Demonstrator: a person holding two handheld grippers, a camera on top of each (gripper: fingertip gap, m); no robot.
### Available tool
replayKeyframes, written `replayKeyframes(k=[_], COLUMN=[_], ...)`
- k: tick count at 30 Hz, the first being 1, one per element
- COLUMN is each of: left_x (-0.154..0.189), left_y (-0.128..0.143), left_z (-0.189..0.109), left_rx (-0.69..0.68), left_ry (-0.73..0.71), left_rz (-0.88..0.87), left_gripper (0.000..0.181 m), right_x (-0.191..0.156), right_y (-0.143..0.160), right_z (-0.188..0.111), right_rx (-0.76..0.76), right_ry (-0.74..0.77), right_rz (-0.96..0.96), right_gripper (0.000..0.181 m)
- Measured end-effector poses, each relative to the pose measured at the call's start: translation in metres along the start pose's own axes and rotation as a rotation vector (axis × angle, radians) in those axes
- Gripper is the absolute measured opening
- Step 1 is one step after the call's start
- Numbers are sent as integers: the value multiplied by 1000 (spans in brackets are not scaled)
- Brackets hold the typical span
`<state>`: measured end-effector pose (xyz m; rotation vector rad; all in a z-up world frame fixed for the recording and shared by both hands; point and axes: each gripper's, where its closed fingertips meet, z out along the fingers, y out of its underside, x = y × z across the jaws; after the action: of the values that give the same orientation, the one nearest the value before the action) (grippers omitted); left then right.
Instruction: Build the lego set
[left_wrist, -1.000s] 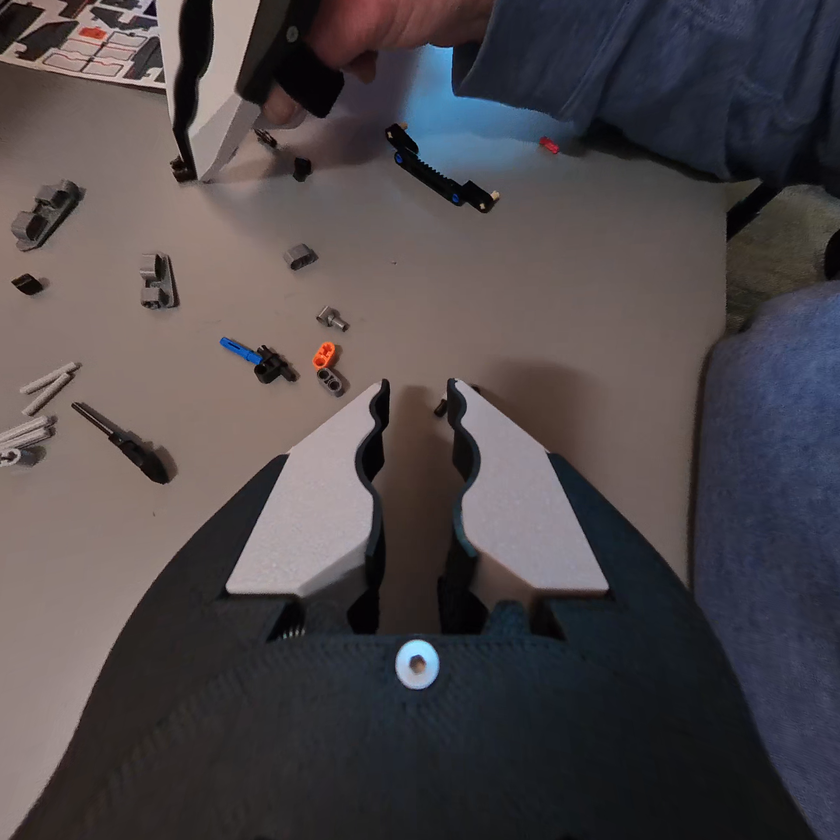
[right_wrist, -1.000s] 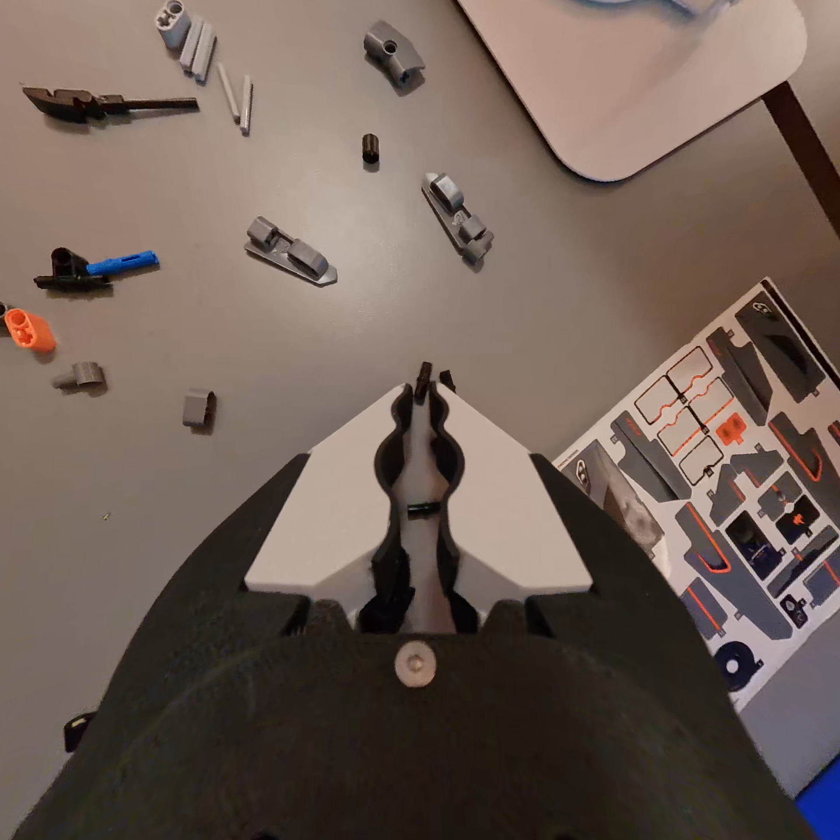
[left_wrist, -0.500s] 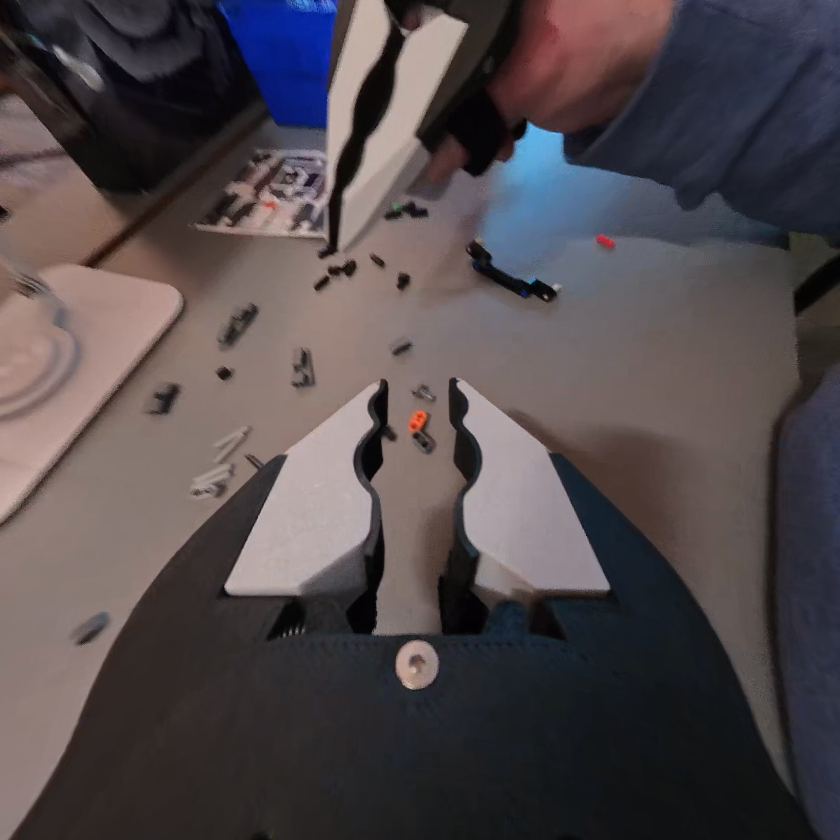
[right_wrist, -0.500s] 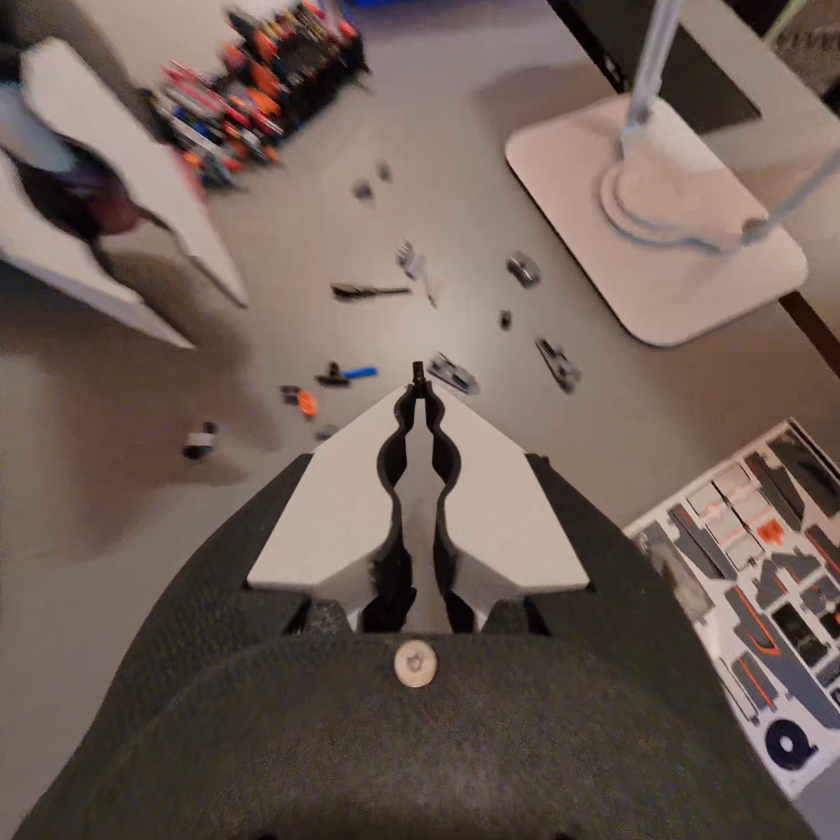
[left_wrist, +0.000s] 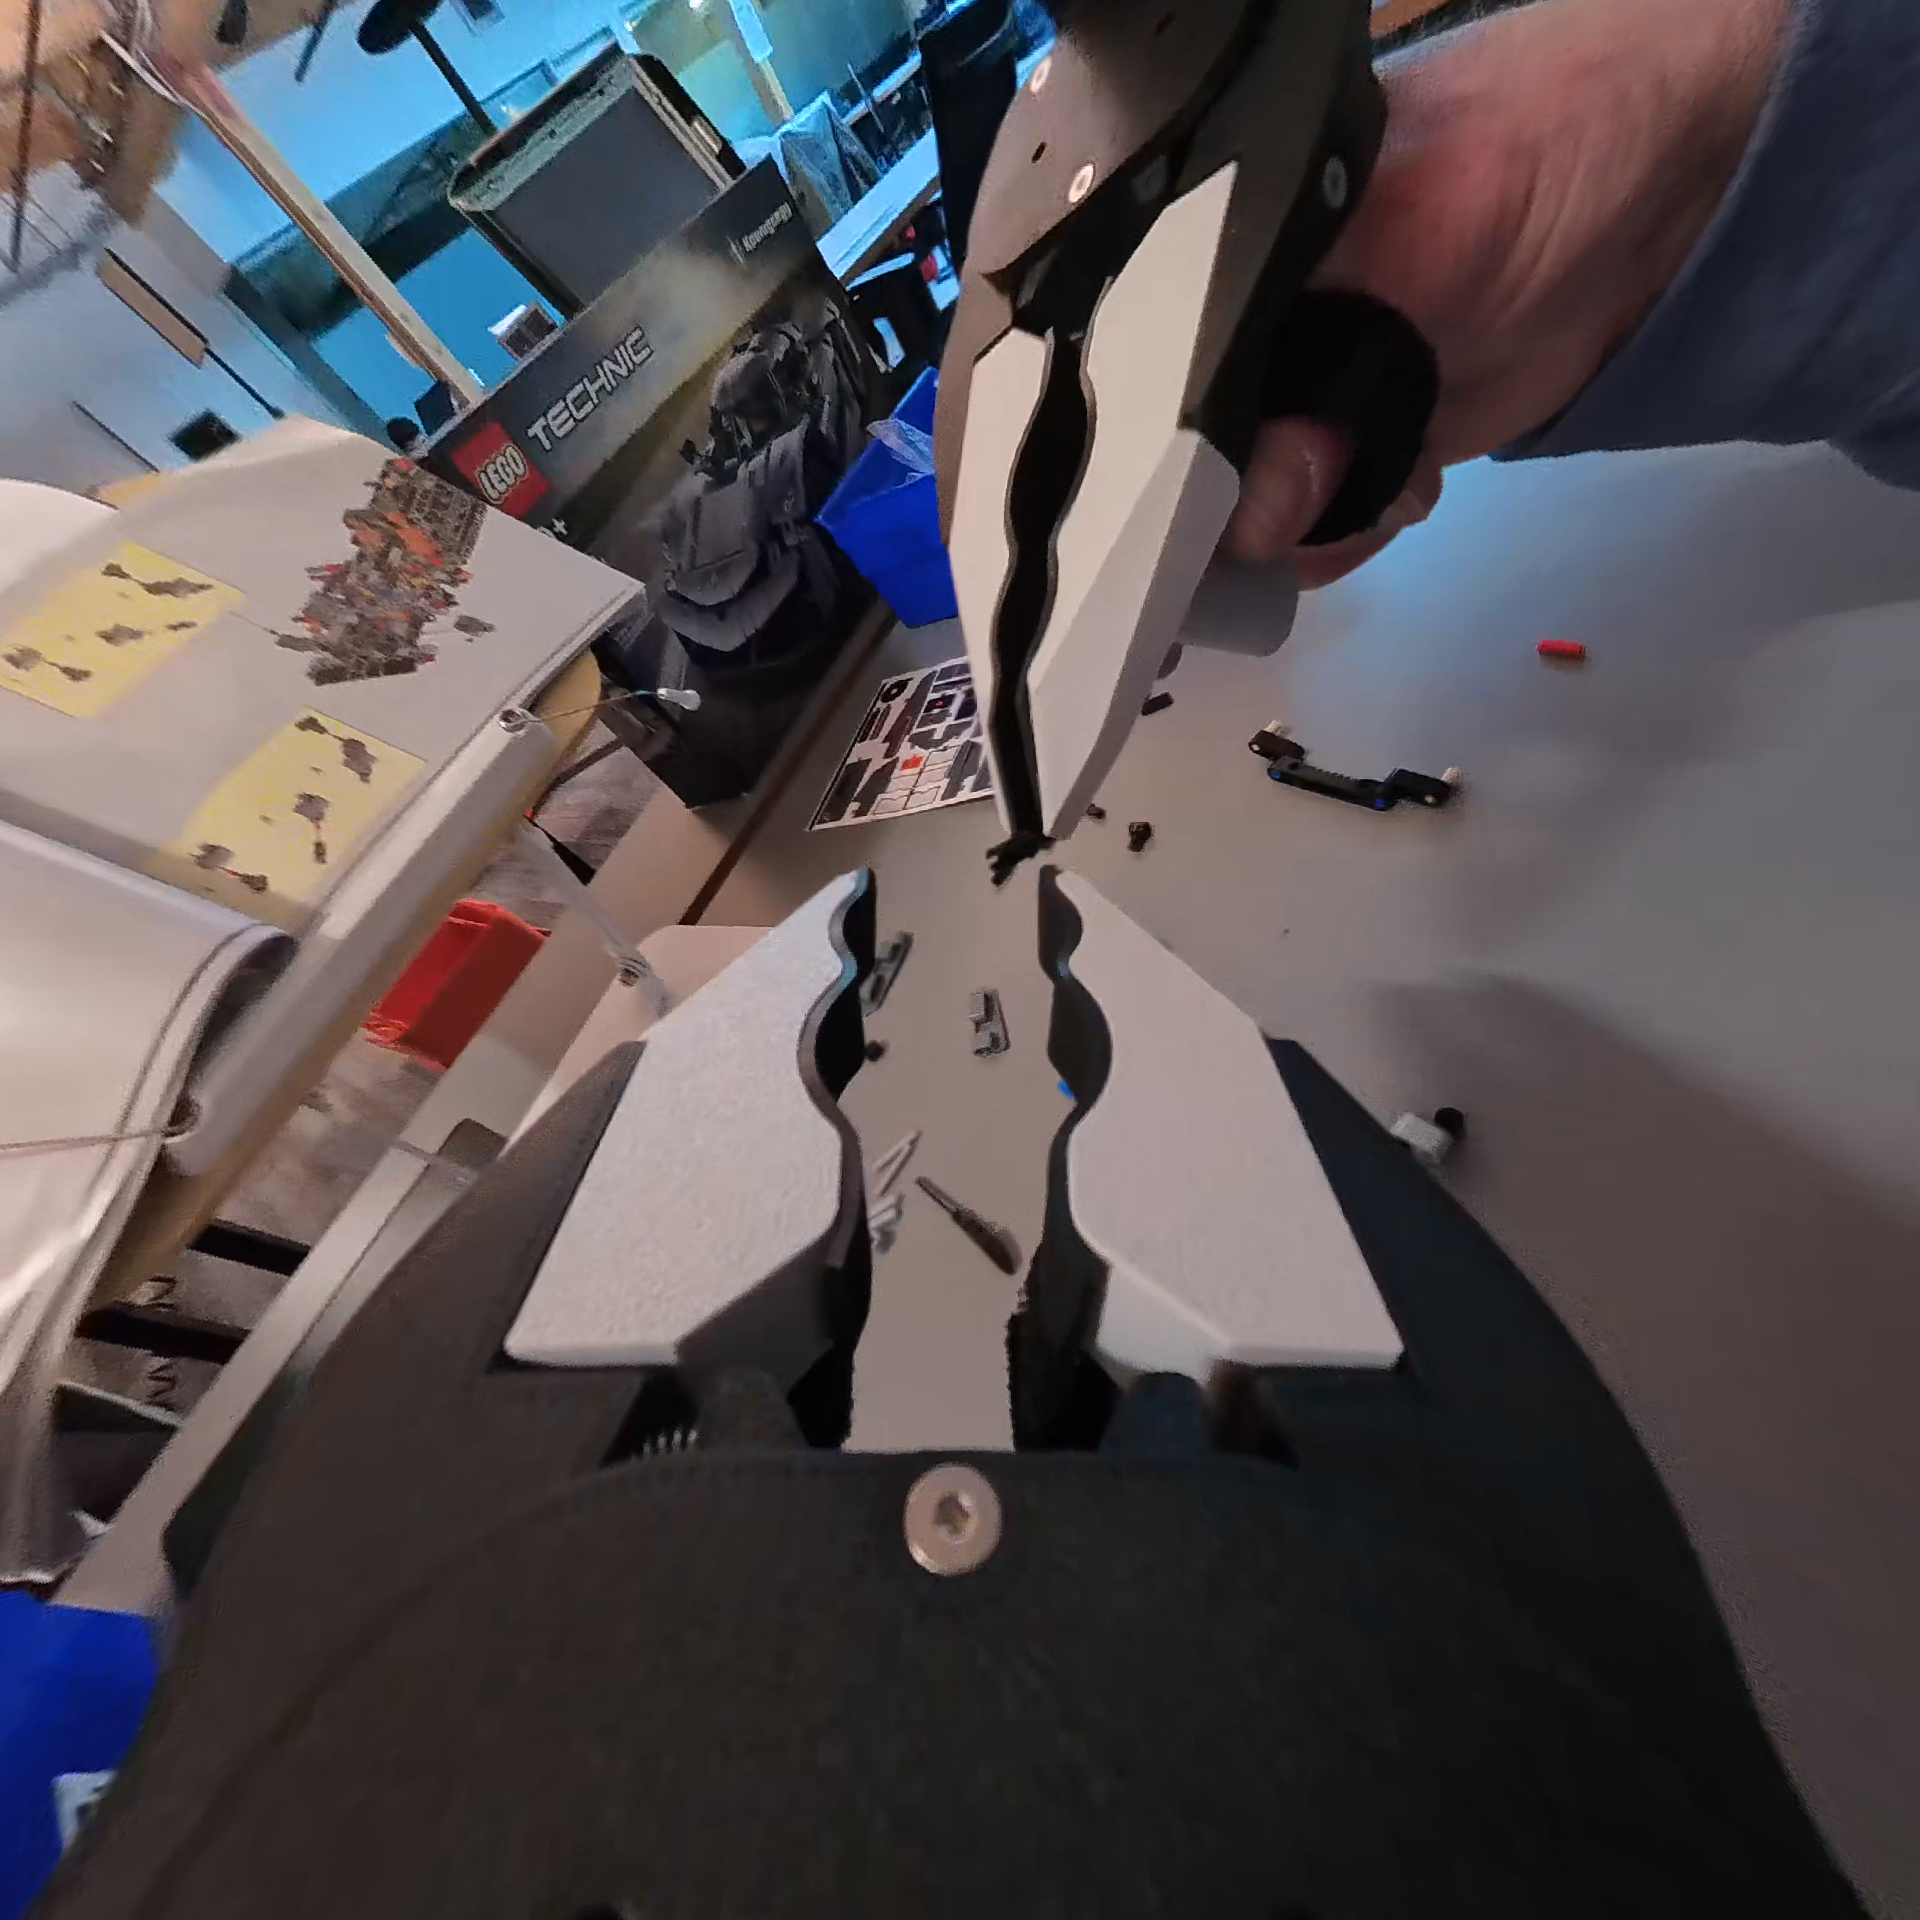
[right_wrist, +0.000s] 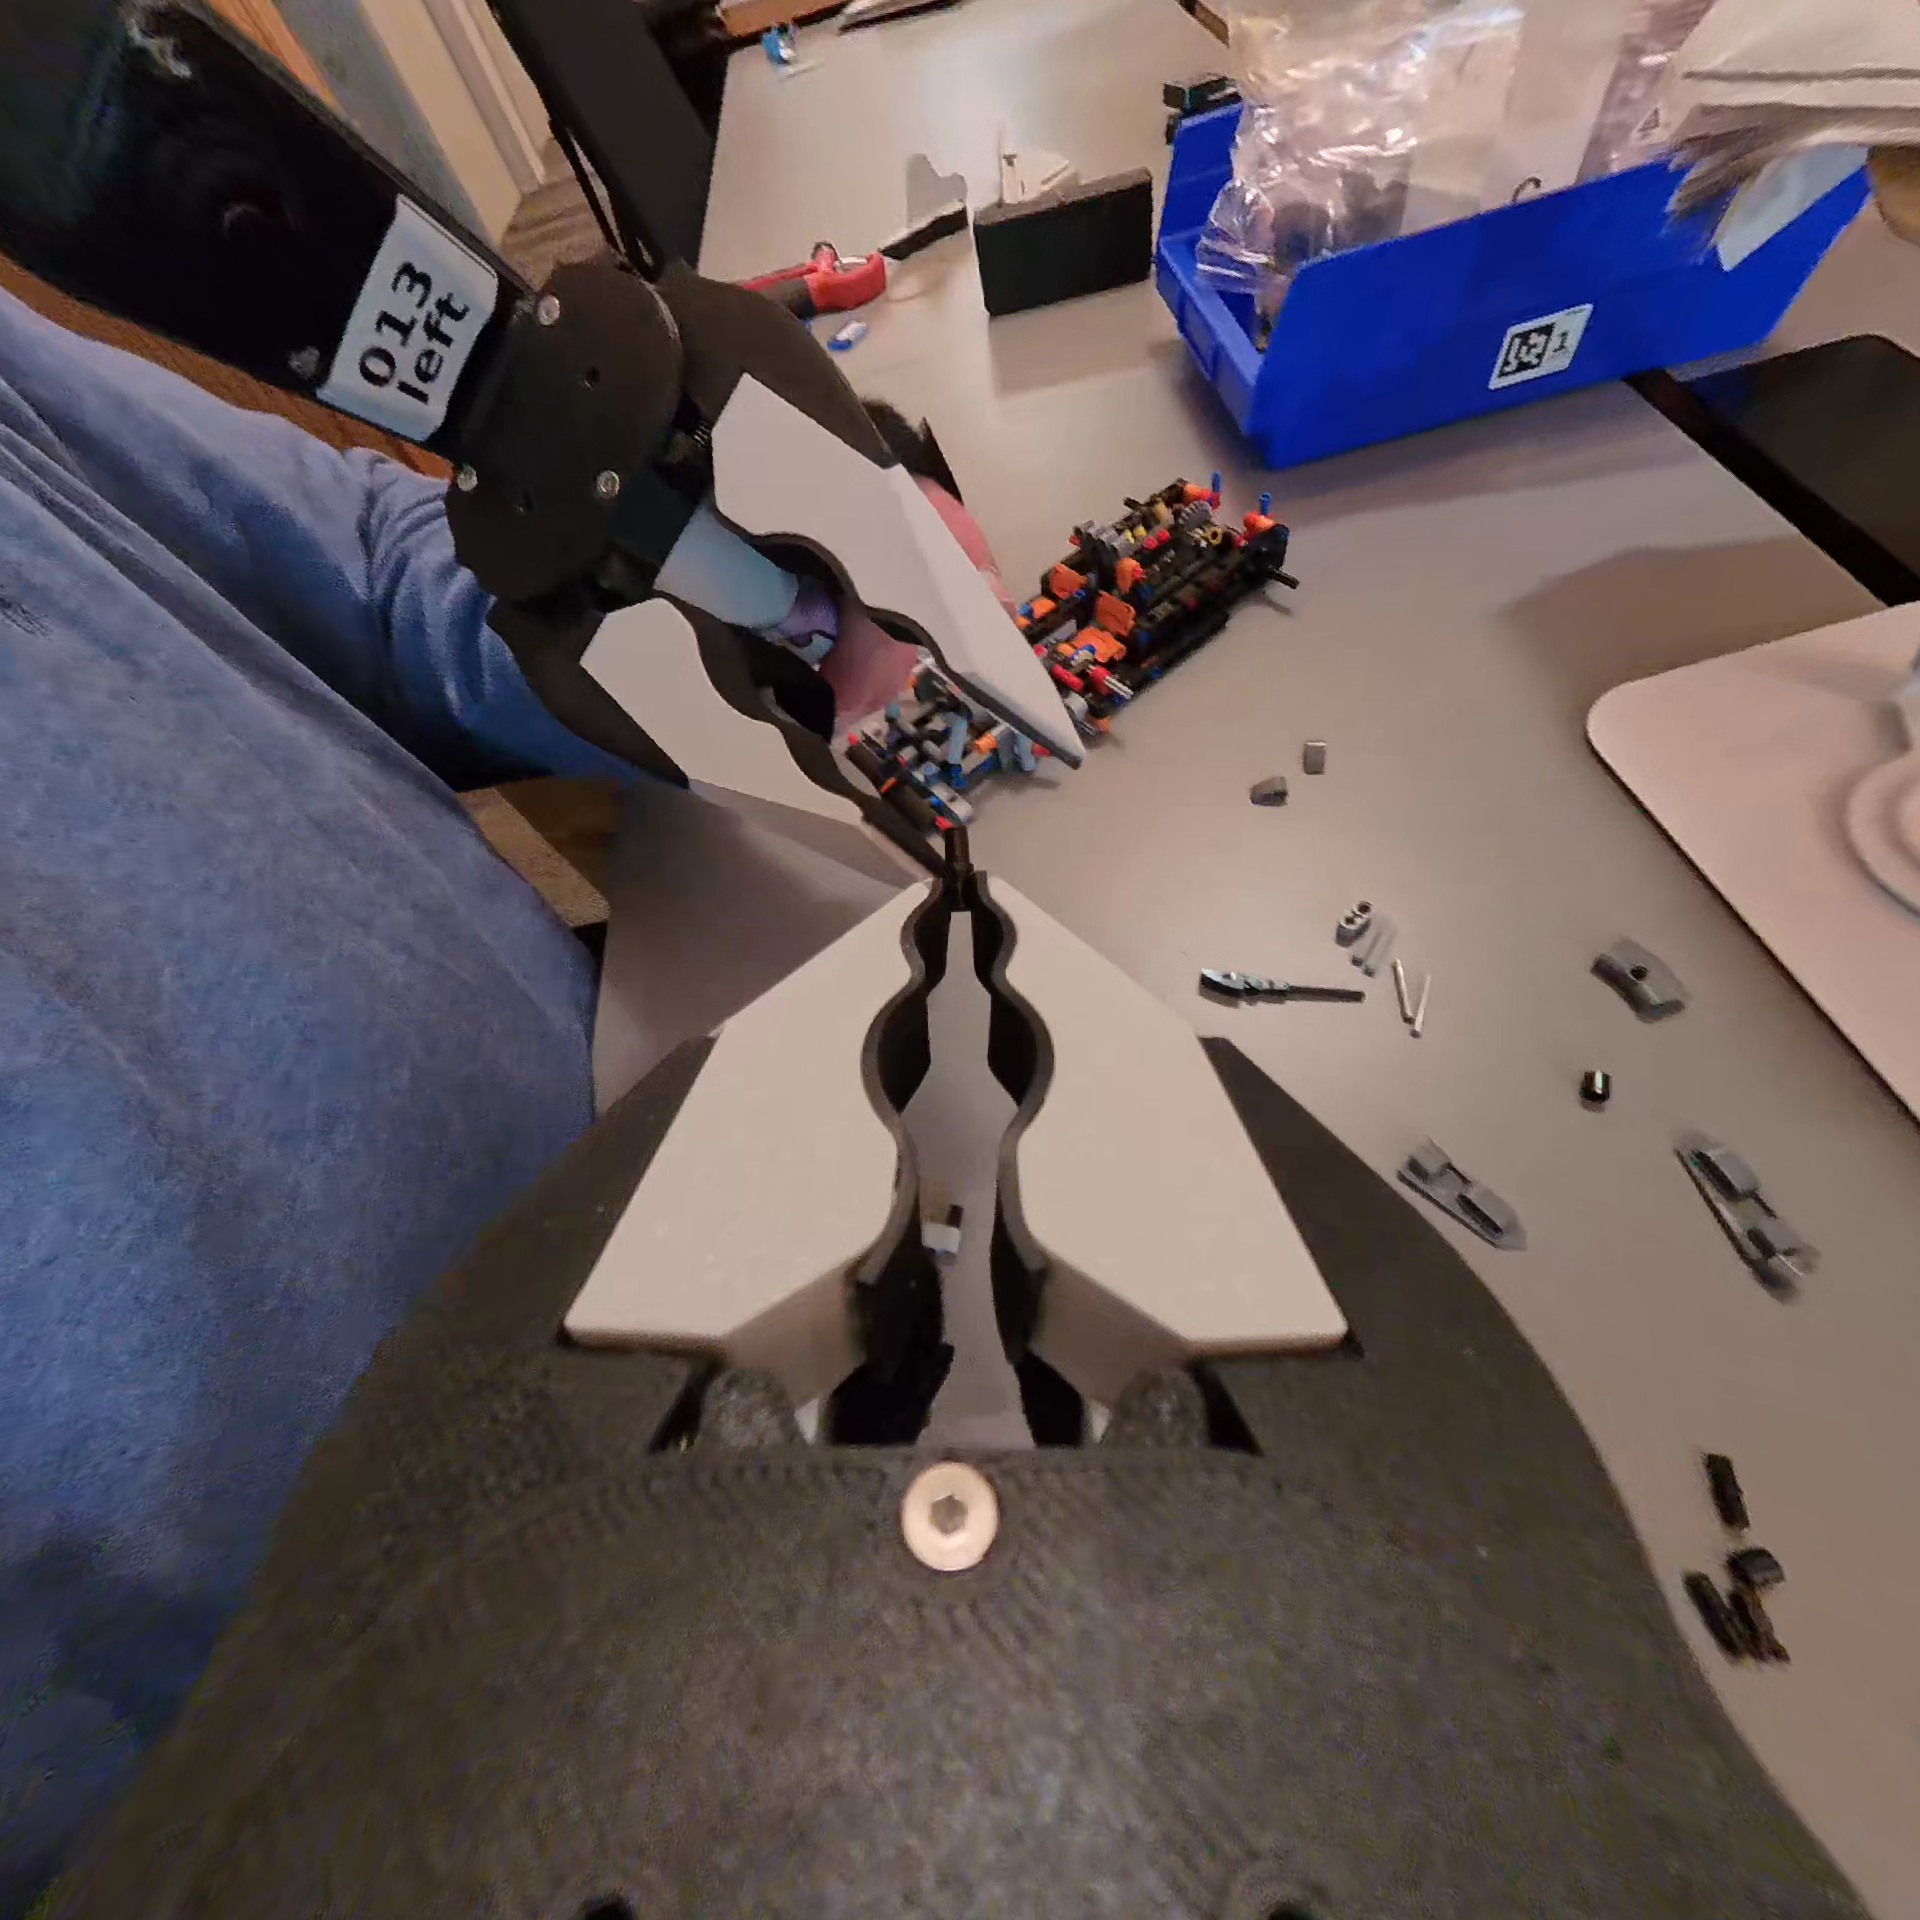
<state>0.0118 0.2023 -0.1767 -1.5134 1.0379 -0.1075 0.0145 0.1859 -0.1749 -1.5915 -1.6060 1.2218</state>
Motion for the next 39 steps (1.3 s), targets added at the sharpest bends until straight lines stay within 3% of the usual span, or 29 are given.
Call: replayKeyframes(k=[8, 19, 26, 34, 39], left_x=[-2, -22, -22, -13, -11], left_y=[-9, 1, 1, 0, -1], left_z=[-25, -60, -67, -66, -64], left_rx=[21, 26, 36, 16, -4], left_ry=[-43, -118, -126, -132, -158], left_rz=[138, 117, 188, 304, 370], left_gripper=[26, 24, 23, 6, 9], right_x=[-20, -32, -34, -34, -31], right_y=[-20, -44, -46, -42, -37], right_z=[16, 44, 48, 46, 43], right_rx=[6, 20, 11, -1, -18], right_ry=[-61, -138, -173, -194, -185], right_rz=[-3, -10, 11, 43, 73], right_gripper=[1, 1, 1, 1, 1])
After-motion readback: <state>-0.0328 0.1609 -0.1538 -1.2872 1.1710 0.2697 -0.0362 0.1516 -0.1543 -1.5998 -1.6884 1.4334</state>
